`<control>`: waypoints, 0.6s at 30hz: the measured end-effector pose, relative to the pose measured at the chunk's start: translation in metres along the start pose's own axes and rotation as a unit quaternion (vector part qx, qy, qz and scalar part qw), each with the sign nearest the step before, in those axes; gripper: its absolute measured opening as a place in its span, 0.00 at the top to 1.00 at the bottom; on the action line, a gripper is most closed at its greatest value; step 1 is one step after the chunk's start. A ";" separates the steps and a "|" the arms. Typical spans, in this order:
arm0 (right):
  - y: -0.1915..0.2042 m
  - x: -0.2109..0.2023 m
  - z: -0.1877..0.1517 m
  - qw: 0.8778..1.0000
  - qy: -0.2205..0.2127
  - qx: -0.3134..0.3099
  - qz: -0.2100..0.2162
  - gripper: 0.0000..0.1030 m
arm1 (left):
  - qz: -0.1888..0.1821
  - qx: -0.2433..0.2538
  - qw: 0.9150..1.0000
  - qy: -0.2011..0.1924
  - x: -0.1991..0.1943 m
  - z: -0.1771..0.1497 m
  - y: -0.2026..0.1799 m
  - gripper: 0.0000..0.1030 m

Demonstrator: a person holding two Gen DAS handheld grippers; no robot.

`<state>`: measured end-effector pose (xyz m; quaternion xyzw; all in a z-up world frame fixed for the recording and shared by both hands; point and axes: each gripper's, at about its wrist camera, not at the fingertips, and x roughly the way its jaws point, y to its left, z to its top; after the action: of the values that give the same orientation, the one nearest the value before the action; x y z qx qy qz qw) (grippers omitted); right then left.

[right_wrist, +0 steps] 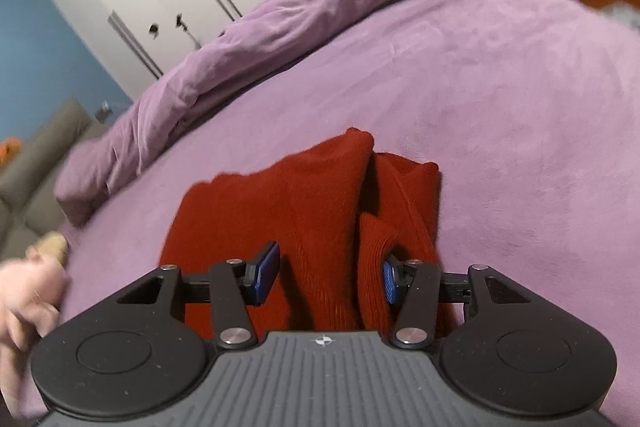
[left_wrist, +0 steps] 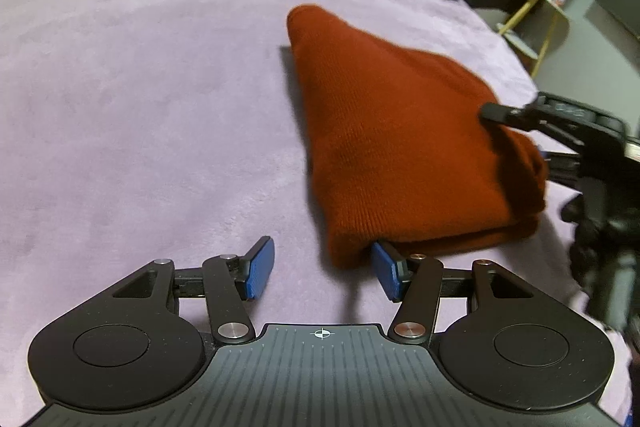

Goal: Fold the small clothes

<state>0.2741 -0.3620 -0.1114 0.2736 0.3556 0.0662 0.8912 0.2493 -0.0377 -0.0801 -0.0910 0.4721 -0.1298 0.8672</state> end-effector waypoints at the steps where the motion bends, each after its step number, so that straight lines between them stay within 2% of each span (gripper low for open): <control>1: -0.003 0.004 0.004 1.000 0.005 0.010 0.002 0.50 | -0.007 -0.003 1.000 -0.004 -0.004 0.001 0.002 0.42; 4: -0.004 0.017 0.010 1.000 0.006 0.016 -0.002 0.53 | -0.013 -0.015 1.000 -0.024 -0.012 0.004 0.006 0.42; 6: 0.000 0.026 0.012 1.000 0.003 0.003 -0.015 0.74 | -0.010 -0.017 0.999 -0.031 -0.011 0.009 0.007 0.42; 8: 0.011 0.026 0.013 0.999 -0.006 -0.033 -0.031 0.85 | -0.012 -0.019 0.999 -0.034 -0.010 0.014 0.007 0.42; 10: 0.035 0.014 0.010 0.992 -0.038 -0.107 -0.056 0.88 | -0.015 -0.019 0.999 -0.042 -0.010 0.017 0.006 0.42; 11: 0.043 0.000 0.007 0.989 -0.072 -0.127 -0.038 0.88 | -0.016 -0.018 0.999 -0.046 -0.010 0.018 0.006 0.42; 12: 0.044 -0.010 0.005 0.989 -0.091 -0.120 -0.009 0.88 | -0.016 -0.017 0.999 -0.049 -0.010 0.019 0.005 0.42; 13: 0.037 -0.020 0.003 0.989 -0.108 -0.096 0.042 0.88 | -0.017 -0.018 0.999 -0.048 -0.008 0.020 0.005 0.42; 14: 0.028 -0.025 -0.001 0.988 -0.114 -0.070 0.080 0.88 | -0.018 -0.019 0.999 -0.045 -0.006 0.021 0.005 0.42; 15: 0.018 -0.024 -0.004 0.989 -0.109 -0.050 0.084 0.88 | -0.020 -0.021 0.999 -0.042 -0.003 0.021 0.006 0.42; 17: 0.004 -0.010 -0.012 0.996 -0.078 -0.051 -0.006 0.84 | -0.018 -0.024 0.999 -0.030 0.002 0.021 0.004 0.42; 18: 0.000 -0.003 -0.016 0.996 -0.057 -0.057 -0.048 0.75 | -0.019 -0.022 0.999 -0.027 0.003 0.021 0.004 0.42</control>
<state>0.2609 -0.3558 -0.1192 0.2079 0.3131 0.0277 0.9263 0.2687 -0.0335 -0.0722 -0.1227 0.4492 -0.1335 0.8748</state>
